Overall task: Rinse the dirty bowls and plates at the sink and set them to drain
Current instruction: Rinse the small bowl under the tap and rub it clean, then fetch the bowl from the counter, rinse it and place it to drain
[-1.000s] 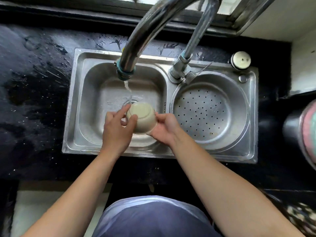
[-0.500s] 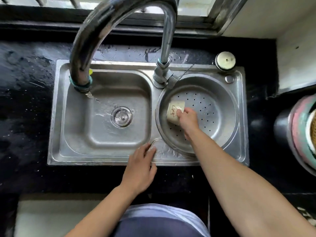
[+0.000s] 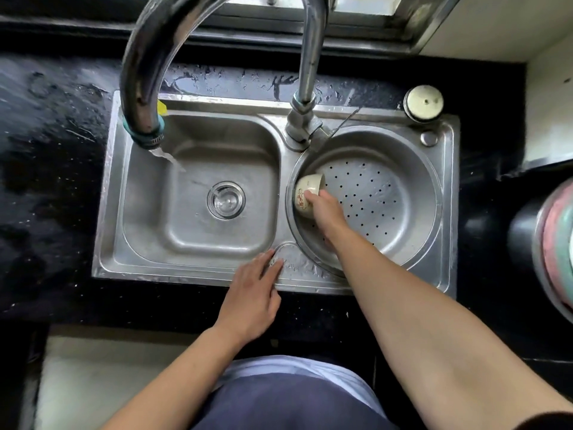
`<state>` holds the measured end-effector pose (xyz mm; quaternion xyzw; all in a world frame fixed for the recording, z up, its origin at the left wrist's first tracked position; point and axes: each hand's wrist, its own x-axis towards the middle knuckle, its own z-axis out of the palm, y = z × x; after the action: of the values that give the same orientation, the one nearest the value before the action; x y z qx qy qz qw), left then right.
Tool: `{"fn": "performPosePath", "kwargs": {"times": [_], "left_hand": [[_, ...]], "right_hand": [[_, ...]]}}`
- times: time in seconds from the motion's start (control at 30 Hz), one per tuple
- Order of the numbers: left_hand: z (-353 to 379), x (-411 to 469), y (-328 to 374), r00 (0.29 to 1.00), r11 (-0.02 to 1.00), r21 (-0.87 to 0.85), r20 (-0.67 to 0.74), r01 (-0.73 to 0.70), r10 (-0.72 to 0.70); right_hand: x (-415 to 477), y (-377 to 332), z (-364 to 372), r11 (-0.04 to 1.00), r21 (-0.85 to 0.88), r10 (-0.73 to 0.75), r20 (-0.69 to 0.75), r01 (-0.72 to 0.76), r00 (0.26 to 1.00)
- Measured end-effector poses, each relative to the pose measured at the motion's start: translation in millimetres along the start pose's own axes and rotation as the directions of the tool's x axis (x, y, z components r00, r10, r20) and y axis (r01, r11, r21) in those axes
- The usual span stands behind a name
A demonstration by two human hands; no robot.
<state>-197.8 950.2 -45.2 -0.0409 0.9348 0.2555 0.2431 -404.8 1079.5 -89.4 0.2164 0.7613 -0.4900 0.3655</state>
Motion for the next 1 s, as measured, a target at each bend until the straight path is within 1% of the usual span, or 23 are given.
{"fn": "performPosePath", "kwargs": {"times": [0.23, 0.43, 0.47, 0.5, 0.57, 0.6, 0.63, 0.67, 0.7, 0.73, 0.77, 0.8, 0.83, 0.87, 0.9, 0.97, 1.0], "left_hand": [[-10.7, -1.8, 6.7, 1.000, 1.000, 0.003, 0.022, 0.014, -0.014], [-26.3, -14.2, -3.0, 0.988, 0.988, -0.078, -0.068, 0.132, -0.137], [-28.8, -21.6, -8.0, 0.981, 0.982, -0.098, -0.097, 0.160, -0.169], [-30.5, -30.7, -14.1, 0.970, 0.974, -0.122, -0.133, 0.189, -0.205], [-31.3, -52.8, -30.4, 0.925, 0.948, -0.183, -0.236, 0.260, -0.299], [-31.2, -65.6, -40.6, 0.879, 0.920, -0.230, -0.293, 0.316, -0.376], [-30.9, -79.1, -52.0, 0.809, 0.872, -0.297, -0.342, 0.390, -0.478], [-29.8, -93.1, -64.9, 0.714, 0.799, -0.378, -0.371, 0.467, -0.593], [-27.0, -108.7, -79.1, 0.602, 0.701, -0.470, -0.370, 0.536, -0.708], [-22.8, -125.1, -93.6, 0.485, 0.584, -0.560, -0.334, 0.587, -0.808], [-17.8, -142.4, -107.6, 0.376, 0.459, -0.638, -0.273, 0.619, -0.886], [-11.7, -160.9, -121.8, 0.288, 0.339, -0.696, -0.194, 0.633, -0.938], [-4.3, -179.5, -135.4, 0.230, 0.231, -0.739, -0.105, 0.633, -0.967], [4.3, -198.1, -148.5, 0.200, 0.136, -0.771, -0.012, 0.622, -0.980], [14.1, -217.3, -160.6, 0.189, 0.057, -0.790, 0.075, 0.610, -0.979], [36.2, -256.6, -182.2, 0.171, -0.048, -0.794, 0.189, 0.606, -0.967], [47.6, -275.5, -192.7, 0.160, -0.074, -0.786, 0.216, 0.614, -0.963]], "right_hand": [[-9.2, 3.0, -1.9, 0.998, -0.055, -0.023, 0.031, 0.025, 0.999], [-10.5, 9.6, -10.0, 0.995, -0.073, -0.064, 0.020, 0.065, 0.998], [-14.3, 9.8, -11.3, 0.996, -0.061, -0.071, -0.016, 0.070, 0.997], [-19.1, 10.2, -12.0, 0.994, -0.068, -0.090, -0.083, 0.084, 0.993], [-33.7, 10.2, -6.0, 0.975, -0.161, -0.190, -0.249, 0.153, 0.950], [-45.0, 8.2, 2.6, 0.958, -0.203, -0.257, -0.300, 0.202, 0.919], [-58.3, 5.2, 15.2, 0.937, -0.231, -0.327, -0.309, 0.263, 0.893], [-73.0, 2.0, 31.0, 0.906, -0.255, -0.404, -0.279, 0.338, 0.871], [-88.7, -0.7, 49.4, 0.863, -0.283, -0.483, -0.224, 0.418, 0.846], [-104.5, -2.2, 69.0, 0.818, -0.306, -0.547, -0.156, 0.486, 0.822], [-119.9, -3.1, 88.5, 0.789, -0.312, -0.578, -0.081, 0.530, 0.812], [-135.2, -4.1, 108.3, 0.782, -0.299, -0.571, 0.006, 0.547, 0.821], [-149.8, -4.6, 127.7, 0.790, -0.282, -0.535, 0.115, 0.544, 0.837], [-164.1, -3.8, 147.3, 0.793, -0.283, -0.484, 0.244, 0.539, 0.840], [-177.4, -1.4, 166.6, 0.775, -0.303, -0.434, 0.383, 0.555, 0.816], [-201.1, 7.4, 208.0, 0.699, -0.363, -0.305, 0.628, 0.616, 0.716], [-211.8, 13.9, 229.4, 0.660, -0.404, -0.213, 0.708, 0.633, 0.674]]}}
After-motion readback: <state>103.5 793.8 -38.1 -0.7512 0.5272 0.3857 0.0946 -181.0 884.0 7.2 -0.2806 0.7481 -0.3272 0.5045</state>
